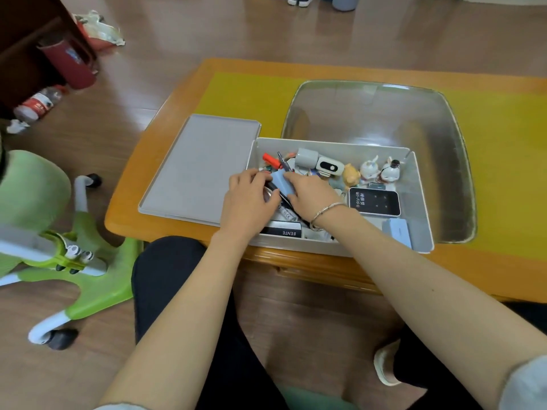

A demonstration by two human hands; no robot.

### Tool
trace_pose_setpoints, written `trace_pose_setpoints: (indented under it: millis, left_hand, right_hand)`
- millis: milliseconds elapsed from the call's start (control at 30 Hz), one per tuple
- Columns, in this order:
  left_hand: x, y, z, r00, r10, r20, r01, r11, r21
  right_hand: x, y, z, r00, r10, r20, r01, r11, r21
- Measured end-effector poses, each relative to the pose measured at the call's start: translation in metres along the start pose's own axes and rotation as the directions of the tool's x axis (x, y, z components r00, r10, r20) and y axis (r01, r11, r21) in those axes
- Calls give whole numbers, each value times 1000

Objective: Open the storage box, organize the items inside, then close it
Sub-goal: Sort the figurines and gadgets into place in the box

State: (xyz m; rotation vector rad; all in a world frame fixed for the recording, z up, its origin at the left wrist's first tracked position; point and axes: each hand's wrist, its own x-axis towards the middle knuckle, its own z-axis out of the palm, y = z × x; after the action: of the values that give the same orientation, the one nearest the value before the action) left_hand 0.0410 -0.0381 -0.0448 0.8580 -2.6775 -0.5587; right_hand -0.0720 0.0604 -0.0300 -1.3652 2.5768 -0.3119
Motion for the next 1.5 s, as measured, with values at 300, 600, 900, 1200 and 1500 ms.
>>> trace_pose_setpoints:
  millis: [300,600,900,1200,1500]
  left_hand:
    - [-2,1,2,998,-56,-32,55,998,-42]
    - [-4,4,0,996,-57,-75,53,997,-47]
    - [-4,3,1,996,-27,-86,31,998,45]
    - [-11,7,-5,956,53,-290,-40,998,50]
    - [-17,58,9,971,229,-75,-239,878,-414]
  right_hand:
    - [17,8,-6,977,-195,89,207,965,-161]
    - [5,29,-8,967,-247,-55,252,961,116]
    - [-16,27,-23,950,-207,-234,279,900,336]
    - [-44,47,-24,938,-136,-318,279,841,464]
    - [-64,62,-22,943,-65,-327,250,789,562]
